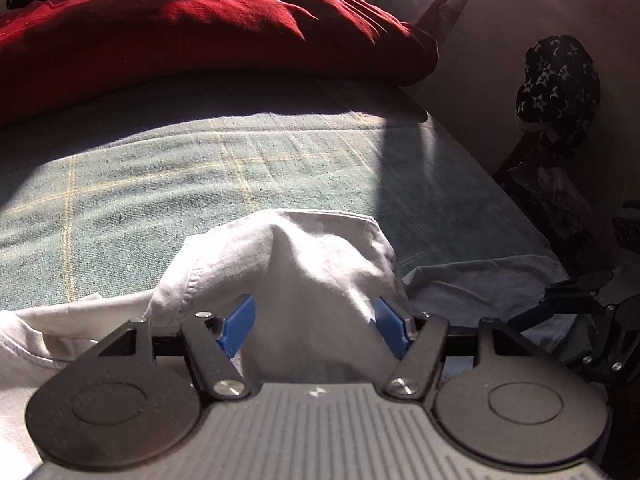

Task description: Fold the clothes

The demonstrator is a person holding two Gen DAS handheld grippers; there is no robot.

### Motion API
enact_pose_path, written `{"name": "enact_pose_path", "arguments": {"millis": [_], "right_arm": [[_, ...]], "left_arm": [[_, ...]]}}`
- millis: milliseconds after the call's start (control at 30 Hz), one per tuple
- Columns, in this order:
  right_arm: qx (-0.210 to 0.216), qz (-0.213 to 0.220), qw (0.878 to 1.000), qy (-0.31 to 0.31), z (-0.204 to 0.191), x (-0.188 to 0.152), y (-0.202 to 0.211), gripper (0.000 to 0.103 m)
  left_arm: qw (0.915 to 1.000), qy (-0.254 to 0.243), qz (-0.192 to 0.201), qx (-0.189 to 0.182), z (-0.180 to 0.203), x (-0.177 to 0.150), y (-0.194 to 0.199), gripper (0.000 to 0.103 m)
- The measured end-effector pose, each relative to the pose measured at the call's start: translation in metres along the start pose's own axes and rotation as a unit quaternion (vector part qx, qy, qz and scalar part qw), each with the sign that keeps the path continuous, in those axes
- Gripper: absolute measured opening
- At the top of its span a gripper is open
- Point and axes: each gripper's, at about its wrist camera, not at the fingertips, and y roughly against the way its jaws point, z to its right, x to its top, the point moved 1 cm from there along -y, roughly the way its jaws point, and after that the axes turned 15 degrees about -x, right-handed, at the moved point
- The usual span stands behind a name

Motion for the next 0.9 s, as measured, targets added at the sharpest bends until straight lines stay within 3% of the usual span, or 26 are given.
{"name": "enact_pose_path", "arguments": {"millis": [33, 100, 167, 267, 433, 600, 667, 833, 900], "right_arm": [[-0.001, 0.000, 1.000, -0.009, 0.000, -0.007, 0.002, 0.103], [-0.002, 0.001, 1.000, -0.027, 0.001, -0.021, 0.007, 0.103], [-0.007, 0.006, 0.999, -0.043, 0.002, -0.033, 0.012, 0.103], [-0.009, 0.012, 0.997, -0.078, 0.005, -0.048, 0.020, 0.103], [0.020, 0.024, 0.989, -0.144, 0.004, -0.074, 0.027, 0.103], [0.040, 0.045, 0.978, -0.198, -0.002, -0.091, 0.014, 0.103], [0.038, 0.074, 0.972, -0.220, -0.001, -0.088, 0.006, 0.103], [-0.013, 0.164, 0.947, -0.277, 0.002, -0.073, -0.006, 0.103], [-0.053, 0.191, 0.937, -0.288, 0.000, -0.071, -0.005, 0.103]], "left_arm": [[0.9994, -0.010, -0.012, 0.031, -0.006, 0.002, -0.009, 0.066], [0.9952, -0.022, -0.038, 0.088, -0.018, 0.003, -0.021, 0.058], [0.9952, -0.022, -0.038, 0.087, -0.020, 0.003, -0.022, 0.058], [0.9915, -0.043, -0.041, 0.116, -0.007, 0.000, -0.021, 0.058], [0.9971, -0.008, -0.009, 0.075, 0.007, 0.001, 0.006, 0.056], [0.9957, 0.006, 0.001, 0.093, 0.013, -0.007, 0.023, 0.057], [0.9955, 0.020, 0.005, 0.093, 0.014, -0.011, 0.029, 0.058], [0.9942, 0.032, 0.013, 0.102, 0.018, -0.019, 0.041, 0.059], [0.9938, 0.031, 0.015, 0.106, 0.020, -0.023, 0.046, 0.059]]}}
